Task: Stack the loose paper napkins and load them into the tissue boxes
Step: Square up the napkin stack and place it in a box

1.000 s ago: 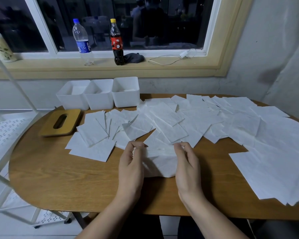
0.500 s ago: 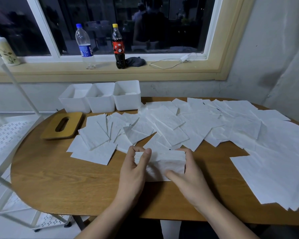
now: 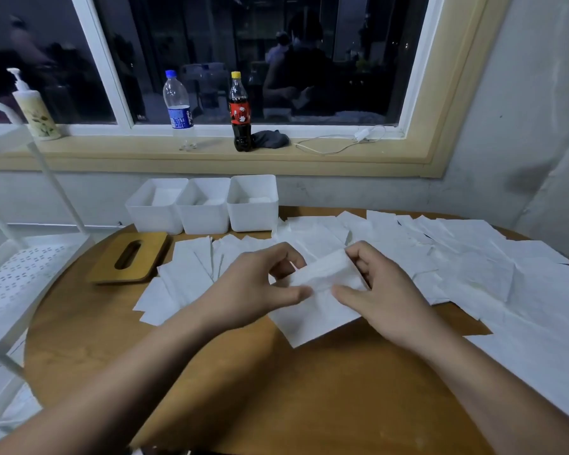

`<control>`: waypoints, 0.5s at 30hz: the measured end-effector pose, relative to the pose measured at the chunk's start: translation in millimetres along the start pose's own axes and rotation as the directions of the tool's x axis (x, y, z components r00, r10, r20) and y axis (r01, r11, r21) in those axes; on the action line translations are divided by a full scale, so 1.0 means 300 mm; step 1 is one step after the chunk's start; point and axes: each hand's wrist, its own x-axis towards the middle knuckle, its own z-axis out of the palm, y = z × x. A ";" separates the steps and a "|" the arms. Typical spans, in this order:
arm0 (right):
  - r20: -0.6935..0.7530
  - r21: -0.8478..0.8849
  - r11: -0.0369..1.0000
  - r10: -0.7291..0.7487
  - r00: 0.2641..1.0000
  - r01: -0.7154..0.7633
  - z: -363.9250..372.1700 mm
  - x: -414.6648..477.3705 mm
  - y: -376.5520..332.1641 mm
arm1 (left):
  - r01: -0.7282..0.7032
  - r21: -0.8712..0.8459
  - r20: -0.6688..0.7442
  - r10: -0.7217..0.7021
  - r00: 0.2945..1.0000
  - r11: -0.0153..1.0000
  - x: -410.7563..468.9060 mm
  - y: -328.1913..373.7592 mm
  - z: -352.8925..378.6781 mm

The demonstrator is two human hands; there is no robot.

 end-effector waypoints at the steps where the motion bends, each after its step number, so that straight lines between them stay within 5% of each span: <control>1: 0.015 -0.013 0.999 -0.029 0.999 0.029 -0.017 0.030 -0.023 | -0.019 0.019 0.001 0.019 1.000 1.000 0.029 0.010 -0.029; 8: 0.109 -0.094 0.990 -0.098 0.989 0.108 -0.091 0.272 -0.140 | -0.028 0.053 0.024 0.027 0.999 0.998 0.195 0.027 -0.192; 15: 0.119 0.168 0.986 -0.017 0.993 -0.003 -0.054 0.585 -0.121 | 0.140 -0.177 -0.067 -0.154 0.986 0.974 0.365 -0.091 -0.312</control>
